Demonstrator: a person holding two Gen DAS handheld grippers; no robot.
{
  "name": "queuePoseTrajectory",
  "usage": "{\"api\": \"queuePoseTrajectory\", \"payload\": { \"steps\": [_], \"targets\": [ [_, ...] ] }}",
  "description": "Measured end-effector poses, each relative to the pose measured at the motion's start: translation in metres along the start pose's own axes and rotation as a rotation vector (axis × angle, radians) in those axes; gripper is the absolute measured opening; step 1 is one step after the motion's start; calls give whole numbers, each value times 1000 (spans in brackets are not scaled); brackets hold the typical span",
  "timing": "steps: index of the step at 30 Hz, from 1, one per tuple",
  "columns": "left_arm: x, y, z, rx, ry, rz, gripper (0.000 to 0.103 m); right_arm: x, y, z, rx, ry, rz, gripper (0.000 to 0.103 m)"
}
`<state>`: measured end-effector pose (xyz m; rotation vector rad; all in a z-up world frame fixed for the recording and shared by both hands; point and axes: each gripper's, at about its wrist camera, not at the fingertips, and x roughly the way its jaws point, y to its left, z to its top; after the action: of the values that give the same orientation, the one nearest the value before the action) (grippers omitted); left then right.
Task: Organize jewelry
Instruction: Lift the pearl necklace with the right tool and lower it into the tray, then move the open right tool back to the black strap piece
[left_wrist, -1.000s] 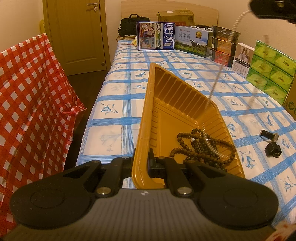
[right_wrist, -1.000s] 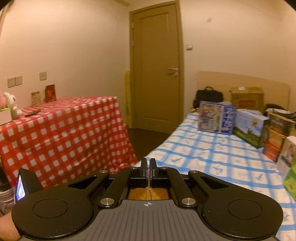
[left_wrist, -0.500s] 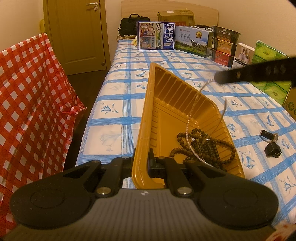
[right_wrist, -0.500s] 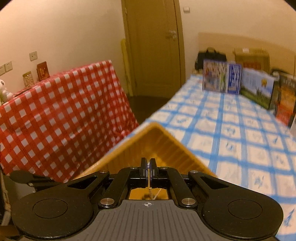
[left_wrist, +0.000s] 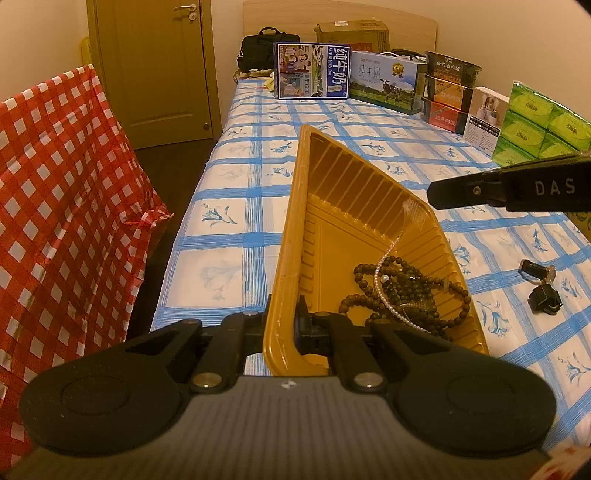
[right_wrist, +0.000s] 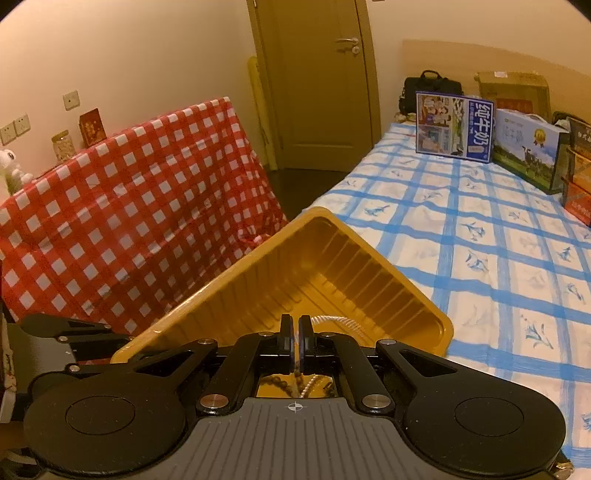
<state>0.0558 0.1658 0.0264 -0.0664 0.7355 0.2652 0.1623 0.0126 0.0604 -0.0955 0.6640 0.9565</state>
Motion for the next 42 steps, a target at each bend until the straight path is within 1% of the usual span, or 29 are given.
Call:
{"api": "queuePoseTrajectory", "payload": {
  "steps": [1,2,3,4,5,6,12,16,21,24,29,32,35,39,41,42],
  "targets": [
    [0,-1,0,0,0,0,6,0,0,1,3,-2,-4,2],
    [0,0,0,0,0,0,6,-1,-1,1,9,-4,-11,5],
    [0,0,0,0,0,1,6,-3,-3,1,17,-12,-17,17],
    [0,0,0,0,0,1,6,-5,-5,0,24,-21,-21,38],
    [0,1,0,0,0,0,6,-9,-7,-1,33,-37,-28,47],
    [0,1,0,0,0,0,6,-12,-8,-2,38,-49,-33,53],
    [0,1,0,0,-1,0,6,-37,-29,-19,85,-77,-104,53],
    [0,1,0,1,-1,1,6,-56,-52,-45,167,-74,-179,53],
    [0,1,-1,0,-1,0,6,-78,-79,-83,237,-58,-301,53],
    [0,1,0,1,-1,0,6,-92,-97,-106,313,-56,-358,53],
    [0,2,-1,1,-1,0,6,-110,-116,-139,364,-24,-460,53],
    [0,3,0,3,-2,1,6,-114,-123,-151,365,-4,-499,53],
    [0,3,0,2,-1,0,6,-115,-128,-158,361,10,-521,53],
    [0,3,0,2,-2,0,6,-109,-129,-160,342,21,-529,53],
    [0,3,0,2,-2,1,6,-105,-131,-161,320,35,-525,55],
    [0,3,0,2,-2,0,6,-102,-132,-162,310,47,-521,57]
  ]
}}
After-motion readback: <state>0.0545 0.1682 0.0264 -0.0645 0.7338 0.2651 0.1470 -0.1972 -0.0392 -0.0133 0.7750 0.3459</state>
